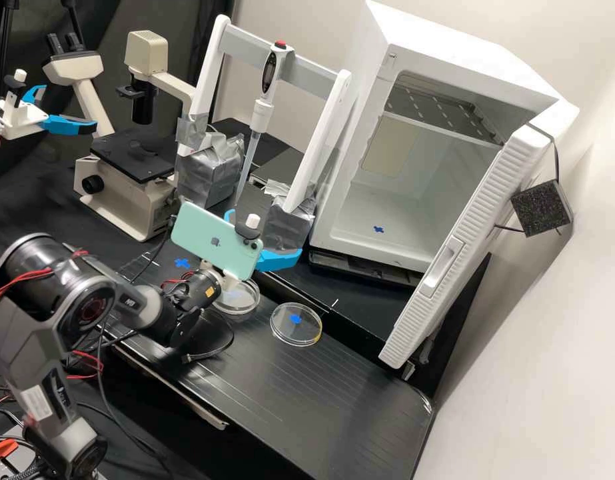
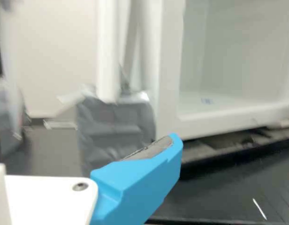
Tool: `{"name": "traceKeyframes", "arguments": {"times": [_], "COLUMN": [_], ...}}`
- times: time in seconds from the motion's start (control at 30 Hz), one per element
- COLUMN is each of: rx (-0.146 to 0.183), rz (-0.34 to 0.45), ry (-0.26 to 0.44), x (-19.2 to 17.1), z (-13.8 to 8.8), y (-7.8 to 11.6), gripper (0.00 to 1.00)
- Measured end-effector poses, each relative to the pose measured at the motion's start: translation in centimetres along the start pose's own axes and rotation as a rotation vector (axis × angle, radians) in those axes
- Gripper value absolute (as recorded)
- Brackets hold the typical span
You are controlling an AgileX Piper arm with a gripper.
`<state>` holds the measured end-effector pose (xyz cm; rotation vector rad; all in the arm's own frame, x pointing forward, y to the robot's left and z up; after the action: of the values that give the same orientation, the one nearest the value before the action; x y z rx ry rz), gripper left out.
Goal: Open the bottle
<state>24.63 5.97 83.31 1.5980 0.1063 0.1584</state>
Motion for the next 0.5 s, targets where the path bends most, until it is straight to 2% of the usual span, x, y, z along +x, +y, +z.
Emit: {"name": "traceKeyframes", "arguments": {"times": [0.1, 0.23, 0.33, 0.5], "rx": [0.007, -0.014, -0.033, -0.060], "rz": [-0.018, -0.085, -0.114, -0.158], "ry": [0.066, 0.121, 0.132, 0.106], "x": [-0.9, -1.5, -1.5, -1.2], "z": [-1.3, -2.5, -3.0, -2.8], "y": [-0.8, -2.5, -3.6, -5.2], "gripper": [1.00, 1.00, 1.00, 1.00]}}
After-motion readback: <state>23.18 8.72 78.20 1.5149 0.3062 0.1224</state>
